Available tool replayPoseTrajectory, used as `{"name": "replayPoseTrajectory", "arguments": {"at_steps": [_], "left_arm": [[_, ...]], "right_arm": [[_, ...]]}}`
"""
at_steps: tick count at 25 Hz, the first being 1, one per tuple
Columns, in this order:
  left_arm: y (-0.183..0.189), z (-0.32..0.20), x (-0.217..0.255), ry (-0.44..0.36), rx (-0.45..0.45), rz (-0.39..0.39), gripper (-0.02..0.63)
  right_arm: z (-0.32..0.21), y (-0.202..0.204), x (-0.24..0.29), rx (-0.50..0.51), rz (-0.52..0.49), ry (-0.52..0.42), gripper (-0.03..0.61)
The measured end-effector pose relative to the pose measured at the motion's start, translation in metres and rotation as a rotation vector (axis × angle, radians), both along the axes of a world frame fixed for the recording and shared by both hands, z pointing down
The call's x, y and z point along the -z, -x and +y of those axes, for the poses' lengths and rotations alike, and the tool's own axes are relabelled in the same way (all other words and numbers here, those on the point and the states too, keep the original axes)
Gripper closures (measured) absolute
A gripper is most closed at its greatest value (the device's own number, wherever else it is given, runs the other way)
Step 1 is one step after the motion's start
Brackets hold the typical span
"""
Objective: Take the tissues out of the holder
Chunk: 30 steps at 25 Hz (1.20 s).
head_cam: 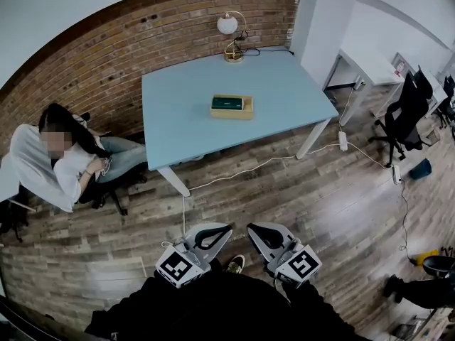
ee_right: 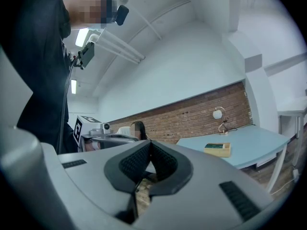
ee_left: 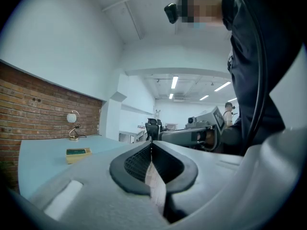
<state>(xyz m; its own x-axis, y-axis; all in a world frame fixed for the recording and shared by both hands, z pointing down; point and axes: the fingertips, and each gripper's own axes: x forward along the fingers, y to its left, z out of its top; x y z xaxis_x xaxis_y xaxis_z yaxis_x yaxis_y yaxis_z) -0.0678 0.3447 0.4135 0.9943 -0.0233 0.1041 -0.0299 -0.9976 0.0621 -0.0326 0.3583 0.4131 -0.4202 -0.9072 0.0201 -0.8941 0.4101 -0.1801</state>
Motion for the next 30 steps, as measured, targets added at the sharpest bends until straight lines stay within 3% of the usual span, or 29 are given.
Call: {"name": "replayPoseTrajectory", "arguments": {"at_steps": [14,30], "left_arm": [[-0.024,-0.031,-0.013,0.013,-0.024,-0.012,0.604],[-0.067,-0.133,-0.015,0.035,-0.059,0.018,0.604]], "right_arm": [[-0.028,-0.026,-0.007,-0.023,0.002,0.015,0.572],[-0.127,-0.066,-0.004,-0.059,0.034,0.051,0.572]]}}
